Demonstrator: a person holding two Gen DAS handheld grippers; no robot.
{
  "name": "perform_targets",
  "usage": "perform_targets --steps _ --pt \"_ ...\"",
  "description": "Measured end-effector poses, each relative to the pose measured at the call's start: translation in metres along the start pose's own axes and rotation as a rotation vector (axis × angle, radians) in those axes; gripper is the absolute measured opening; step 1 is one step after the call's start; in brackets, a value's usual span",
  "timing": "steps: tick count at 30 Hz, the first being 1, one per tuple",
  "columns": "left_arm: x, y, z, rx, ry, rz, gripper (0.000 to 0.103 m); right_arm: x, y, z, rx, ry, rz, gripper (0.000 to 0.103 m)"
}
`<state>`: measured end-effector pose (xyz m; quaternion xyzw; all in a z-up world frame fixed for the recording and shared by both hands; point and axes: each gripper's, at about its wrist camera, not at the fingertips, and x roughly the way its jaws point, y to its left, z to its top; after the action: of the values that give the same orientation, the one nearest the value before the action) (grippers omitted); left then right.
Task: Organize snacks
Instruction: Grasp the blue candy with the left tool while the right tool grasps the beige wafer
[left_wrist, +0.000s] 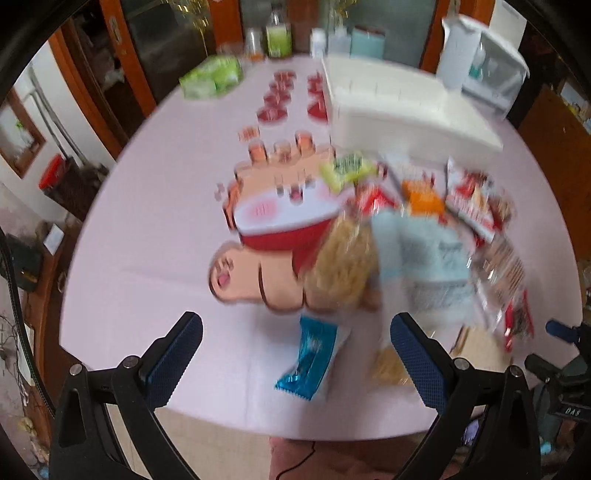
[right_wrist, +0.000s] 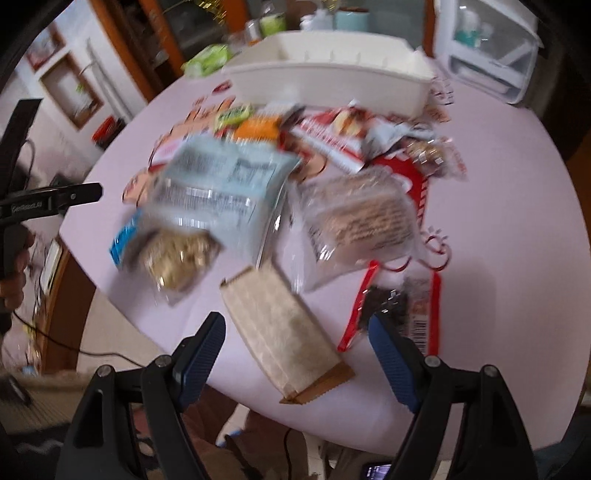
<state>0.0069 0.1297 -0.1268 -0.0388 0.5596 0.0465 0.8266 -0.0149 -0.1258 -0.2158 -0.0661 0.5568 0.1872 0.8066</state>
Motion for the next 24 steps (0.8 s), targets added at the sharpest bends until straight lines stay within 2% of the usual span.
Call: perform_targets --steps 7,15,19,21,24 --pt "0.056 -0.003 -0.031 0.025 0.143 -0.043 0.101 0.033 0.005 -0.006 -0.084 0.079 0.025 0.081" --pt "0.085 0.003 -0.041 0.032 0.184 -0.046 0.099 0.059 0.021 -0.004 -0.201 0.110 0.020 0.080" --pt "0.093 0.006 -0.044 0.020 0.208 -0.065 0.088 0.065 0.035 -0.007 -0.283 0.097 -0.010 0.072" --pt "0.098 0.005 -0.046 0.026 0.220 -0.073 0.072 0.063 0.041 -0.005 -0.311 0.095 -0.003 0.059" --pt "0.099 -0.005 -0.050 0.077 0.201 -0.031 0.050 0.065 0.047 -0.004 -0.306 0.105 0.000 0.058"
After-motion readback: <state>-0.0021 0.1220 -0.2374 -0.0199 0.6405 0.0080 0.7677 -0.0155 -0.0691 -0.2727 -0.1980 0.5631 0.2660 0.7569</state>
